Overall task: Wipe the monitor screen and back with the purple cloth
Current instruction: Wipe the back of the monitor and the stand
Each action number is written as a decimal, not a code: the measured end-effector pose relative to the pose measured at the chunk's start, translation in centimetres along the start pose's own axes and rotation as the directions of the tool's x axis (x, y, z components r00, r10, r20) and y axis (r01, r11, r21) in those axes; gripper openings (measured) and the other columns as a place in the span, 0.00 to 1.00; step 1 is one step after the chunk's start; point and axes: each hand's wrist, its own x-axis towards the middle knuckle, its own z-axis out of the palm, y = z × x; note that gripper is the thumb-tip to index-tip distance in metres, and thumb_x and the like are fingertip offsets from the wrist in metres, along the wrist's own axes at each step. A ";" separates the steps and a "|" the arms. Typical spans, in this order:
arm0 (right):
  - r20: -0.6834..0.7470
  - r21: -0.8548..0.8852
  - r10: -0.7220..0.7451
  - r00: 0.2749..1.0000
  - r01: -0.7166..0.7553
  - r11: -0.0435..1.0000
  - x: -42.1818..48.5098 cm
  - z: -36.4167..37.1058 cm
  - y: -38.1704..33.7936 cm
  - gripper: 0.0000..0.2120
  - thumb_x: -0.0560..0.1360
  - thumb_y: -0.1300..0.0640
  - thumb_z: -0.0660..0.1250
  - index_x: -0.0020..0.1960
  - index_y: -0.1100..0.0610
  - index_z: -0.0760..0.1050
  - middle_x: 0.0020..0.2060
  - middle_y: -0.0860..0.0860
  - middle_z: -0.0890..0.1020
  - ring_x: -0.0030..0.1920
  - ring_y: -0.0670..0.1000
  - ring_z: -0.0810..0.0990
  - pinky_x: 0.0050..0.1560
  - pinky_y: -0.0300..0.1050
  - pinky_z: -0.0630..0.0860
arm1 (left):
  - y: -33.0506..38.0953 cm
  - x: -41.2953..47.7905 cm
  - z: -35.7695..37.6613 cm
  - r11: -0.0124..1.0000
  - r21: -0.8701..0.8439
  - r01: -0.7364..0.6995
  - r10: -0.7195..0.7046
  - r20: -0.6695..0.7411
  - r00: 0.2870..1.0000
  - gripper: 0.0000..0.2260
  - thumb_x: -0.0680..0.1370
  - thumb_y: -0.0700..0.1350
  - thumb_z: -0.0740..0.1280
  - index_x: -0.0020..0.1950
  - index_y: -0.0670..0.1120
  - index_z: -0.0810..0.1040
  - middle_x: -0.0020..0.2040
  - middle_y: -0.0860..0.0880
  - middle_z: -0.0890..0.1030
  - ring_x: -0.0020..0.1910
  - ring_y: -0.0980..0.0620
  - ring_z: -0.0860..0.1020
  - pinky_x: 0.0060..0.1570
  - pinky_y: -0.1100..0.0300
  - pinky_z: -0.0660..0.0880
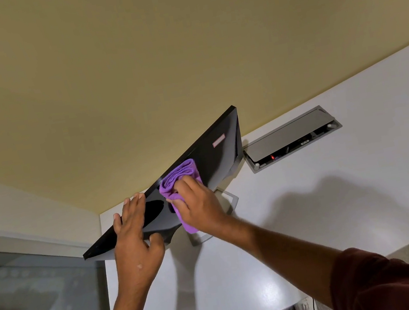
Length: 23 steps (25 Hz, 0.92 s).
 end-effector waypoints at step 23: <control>0.306 0.586 0.952 -0.007 -0.787 -0.193 0.2 3.9 5.4 0.19 0.89 0.45 0.53 0.70 0.57 0.69 0.56 0.55 0.79 0.49 0.53 0.84 0.44 0.45 0.83 | -0.3 -0.1 0.1 0.999 0.025 -0.027 0.027 -0.002 1.000 0.41 0.69 0.35 0.60 0.85 0.47 0.65 0.84 0.54 0.65 0.87 0.55 0.55 0.86 0.52 0.46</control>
